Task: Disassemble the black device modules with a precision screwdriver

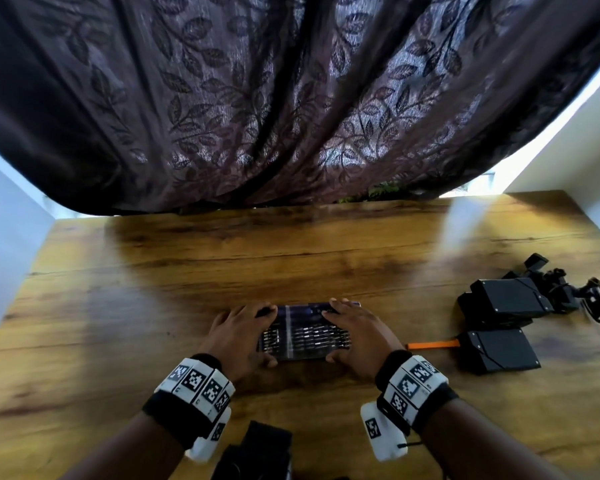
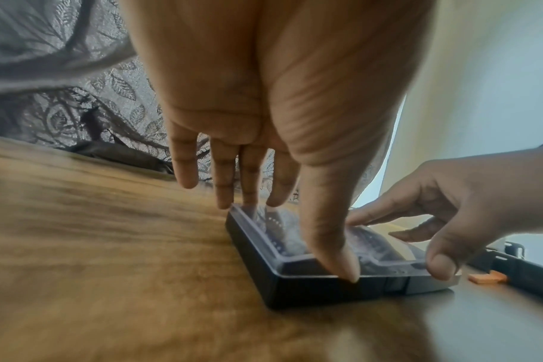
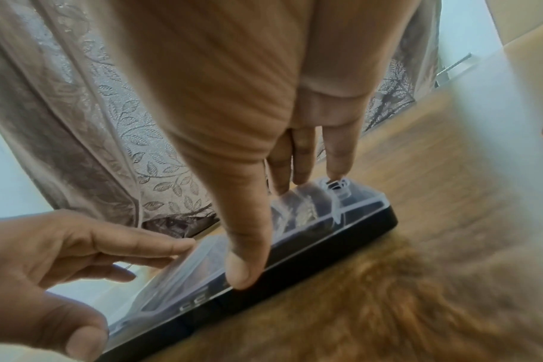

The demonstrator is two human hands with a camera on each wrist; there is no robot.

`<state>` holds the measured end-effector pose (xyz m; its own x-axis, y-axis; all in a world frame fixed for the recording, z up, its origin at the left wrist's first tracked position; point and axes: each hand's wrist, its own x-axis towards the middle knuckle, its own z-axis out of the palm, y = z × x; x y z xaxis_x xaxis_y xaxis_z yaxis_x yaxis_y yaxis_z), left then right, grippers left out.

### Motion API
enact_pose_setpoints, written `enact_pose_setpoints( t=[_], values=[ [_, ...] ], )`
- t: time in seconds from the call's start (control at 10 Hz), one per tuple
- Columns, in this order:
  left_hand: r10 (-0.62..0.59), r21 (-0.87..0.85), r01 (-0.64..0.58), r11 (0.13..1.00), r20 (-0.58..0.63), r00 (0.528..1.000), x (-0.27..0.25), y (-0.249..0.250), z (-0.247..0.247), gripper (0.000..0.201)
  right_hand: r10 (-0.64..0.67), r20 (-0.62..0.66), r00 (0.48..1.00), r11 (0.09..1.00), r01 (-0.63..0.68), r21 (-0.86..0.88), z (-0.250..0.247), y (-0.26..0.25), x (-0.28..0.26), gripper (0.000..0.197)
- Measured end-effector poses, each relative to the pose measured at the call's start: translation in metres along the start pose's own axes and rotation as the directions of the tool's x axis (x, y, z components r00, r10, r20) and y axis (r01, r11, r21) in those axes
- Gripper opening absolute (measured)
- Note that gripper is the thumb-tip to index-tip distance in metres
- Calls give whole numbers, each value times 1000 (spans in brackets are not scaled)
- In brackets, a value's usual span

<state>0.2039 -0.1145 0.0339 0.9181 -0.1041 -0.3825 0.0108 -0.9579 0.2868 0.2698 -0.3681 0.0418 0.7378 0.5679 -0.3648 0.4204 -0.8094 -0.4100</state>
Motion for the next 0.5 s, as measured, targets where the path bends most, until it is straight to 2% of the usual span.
enact_pose_setpoints(
  t=[0.3, 0.4, 0.5],
  values=[
    [-71, 63, 70, 996, 8, 997, 47, 7, -41, 93, 71, 19, 997, 997, -70, -38, -45, 0, 49, 85],
    [-126, 36, 124, 992, 31, 992, 54, 8, -46, 93, 75, 56, 996, 996, -72, -58, -57, 0, 56, 85],
    [-124, 23, 124, 992, 24, 992, 48, 1, -32, 94, 67, -1, 998, 997, -67, 25, -52, 2, 43, 80]
  ],
)
